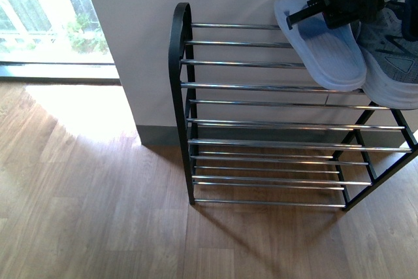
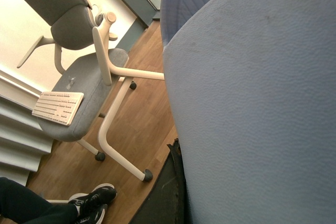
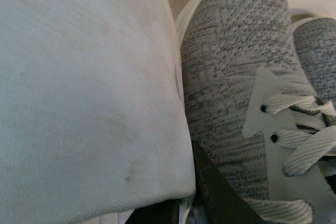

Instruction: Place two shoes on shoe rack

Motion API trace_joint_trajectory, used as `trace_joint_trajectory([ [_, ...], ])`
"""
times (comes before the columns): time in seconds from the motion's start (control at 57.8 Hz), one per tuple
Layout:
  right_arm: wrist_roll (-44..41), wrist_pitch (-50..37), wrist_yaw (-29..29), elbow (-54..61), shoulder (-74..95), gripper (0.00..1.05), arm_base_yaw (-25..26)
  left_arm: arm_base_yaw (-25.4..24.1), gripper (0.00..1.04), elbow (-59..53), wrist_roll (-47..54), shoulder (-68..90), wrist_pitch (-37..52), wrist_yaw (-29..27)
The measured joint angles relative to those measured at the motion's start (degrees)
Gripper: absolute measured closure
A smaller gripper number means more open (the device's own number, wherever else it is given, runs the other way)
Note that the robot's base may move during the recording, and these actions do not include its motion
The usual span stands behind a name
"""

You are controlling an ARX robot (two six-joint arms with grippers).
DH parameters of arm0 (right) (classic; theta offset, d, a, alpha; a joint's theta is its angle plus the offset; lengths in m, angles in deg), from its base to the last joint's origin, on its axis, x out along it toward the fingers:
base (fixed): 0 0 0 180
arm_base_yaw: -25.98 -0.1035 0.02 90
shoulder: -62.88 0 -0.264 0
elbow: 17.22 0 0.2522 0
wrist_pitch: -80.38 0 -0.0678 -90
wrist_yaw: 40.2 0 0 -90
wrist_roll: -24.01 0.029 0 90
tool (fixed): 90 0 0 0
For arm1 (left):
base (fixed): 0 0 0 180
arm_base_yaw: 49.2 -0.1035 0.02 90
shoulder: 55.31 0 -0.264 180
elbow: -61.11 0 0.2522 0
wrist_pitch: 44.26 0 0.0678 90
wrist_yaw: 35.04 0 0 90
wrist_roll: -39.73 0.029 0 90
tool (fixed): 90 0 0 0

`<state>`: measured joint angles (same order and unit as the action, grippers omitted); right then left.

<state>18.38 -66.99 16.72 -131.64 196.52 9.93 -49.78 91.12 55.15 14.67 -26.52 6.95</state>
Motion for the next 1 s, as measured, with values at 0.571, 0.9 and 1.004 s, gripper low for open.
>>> trace_joint_trajectory([
  [0.571,17.3,8.6,9.5,-4.7,-0.3,0.41,1.3,0.0,1.03,0.0,0.0,0.0,0.0,0.0],
  [0.9,14.3,-2.3,13.0,7.3,-19.6,0.10,3.3,0.0,1.03,0.0,0.0,0.0,0.0,0.0],
  [1.004,11.4,-6.6,12.7,11.4,-26.5,0.09,4.7,0.0,1.03,0.0,0.0,0.0,0.0,0.0],
])
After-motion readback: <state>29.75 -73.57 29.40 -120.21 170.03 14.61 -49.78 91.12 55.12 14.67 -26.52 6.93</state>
